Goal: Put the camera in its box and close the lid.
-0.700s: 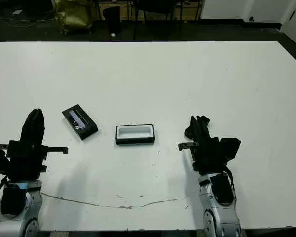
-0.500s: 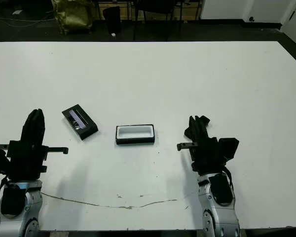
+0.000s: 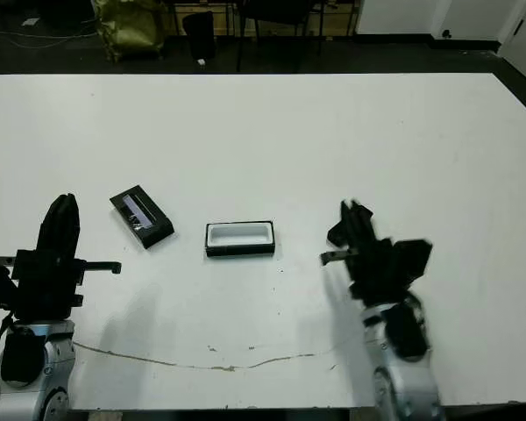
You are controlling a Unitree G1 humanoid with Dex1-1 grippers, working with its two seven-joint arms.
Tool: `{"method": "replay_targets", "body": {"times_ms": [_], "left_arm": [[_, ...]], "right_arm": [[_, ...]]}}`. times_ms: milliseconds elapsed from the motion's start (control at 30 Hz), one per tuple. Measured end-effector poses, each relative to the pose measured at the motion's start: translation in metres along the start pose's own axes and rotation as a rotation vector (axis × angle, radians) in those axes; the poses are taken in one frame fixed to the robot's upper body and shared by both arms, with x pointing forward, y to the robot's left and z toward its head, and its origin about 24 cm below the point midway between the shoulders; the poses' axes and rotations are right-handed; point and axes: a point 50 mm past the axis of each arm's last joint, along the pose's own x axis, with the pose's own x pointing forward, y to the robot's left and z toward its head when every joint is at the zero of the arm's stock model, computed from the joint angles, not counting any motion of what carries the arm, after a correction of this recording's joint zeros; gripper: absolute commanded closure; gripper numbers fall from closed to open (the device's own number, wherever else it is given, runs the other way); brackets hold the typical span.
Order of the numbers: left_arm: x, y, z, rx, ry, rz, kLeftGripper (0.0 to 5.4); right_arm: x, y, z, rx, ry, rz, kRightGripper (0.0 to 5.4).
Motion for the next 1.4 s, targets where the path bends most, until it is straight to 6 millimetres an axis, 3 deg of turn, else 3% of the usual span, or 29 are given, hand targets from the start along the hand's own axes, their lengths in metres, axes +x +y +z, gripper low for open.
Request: {"method": "replay_targets", "body": {"times_ms": [100, 300, 567, 900, 1133, 1400], "left_arm": [[0.0, 0.0, 0.0, -0.004, -0.001, -0.003, 5.39], [0.001, 0.001, 0.0, -0.002, -0.004, -0.003, 5.39], [0.001, 0.002, 0.001, 0.014, -0.005, -0.004, 5.39], [0.001, 0.002, 0.001, -0.01, 0.006, -0.003, 5.39], [0.0, 0.003, 0.001, -0.002, 0.004, -0.001, 5.39], [-0.001, 0.004, -0.001, -0.005, 0.019, 0.004, 5.39]], "right_arm": [[0.032, -0.026, 0.031, -0.135, -0.058, 0.078, 5.4], [0.098, -0.065, 0.08, -0.495, 0.012, 0.186, 5.4], [0.146, -0.076, 0.074, -0.657, 0.207, 0.385, 5.4], [0.164, -0.068, 0.05, -0.878, 0.518, 0.584, 5.4], [0.165, -0.047, 0.032, -0.935, 0.786, 0.818, 5.4], [0.159, -0.036, 0.019, -0.899, 0.897, 0.93, 5.4]]}}
